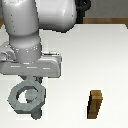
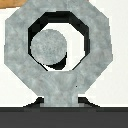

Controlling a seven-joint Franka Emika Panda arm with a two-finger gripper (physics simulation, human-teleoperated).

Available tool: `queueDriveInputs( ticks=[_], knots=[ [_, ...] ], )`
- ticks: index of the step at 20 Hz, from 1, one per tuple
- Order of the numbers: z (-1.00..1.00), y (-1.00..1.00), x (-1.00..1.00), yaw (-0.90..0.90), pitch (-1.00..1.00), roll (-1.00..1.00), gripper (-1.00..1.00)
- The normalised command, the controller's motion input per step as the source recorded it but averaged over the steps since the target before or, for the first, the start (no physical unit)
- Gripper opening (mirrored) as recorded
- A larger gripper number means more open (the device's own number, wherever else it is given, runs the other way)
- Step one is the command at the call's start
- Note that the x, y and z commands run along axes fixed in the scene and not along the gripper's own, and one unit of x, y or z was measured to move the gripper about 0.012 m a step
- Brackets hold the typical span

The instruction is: Put the loop with the handle onto the peg.

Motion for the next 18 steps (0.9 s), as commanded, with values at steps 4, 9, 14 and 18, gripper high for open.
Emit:
queueDriveInputs(
  ticks=[4, 9, 14, 18],
  knots=[
    [-0.25, 0.75, 0.0, 0.0, 0.0, 0.0, -1.0],
    [-1.0, 0.0, 0.0, 0.0, 0.0, 0.0, -1.0],
    [-0.2, 0.0, 0.0, 0.0, 0.0, 0.0, 1.0],
    [0.0, 0.0, 0.0, 0.0, 0.0, 0.0, 1.0]
  ],
)
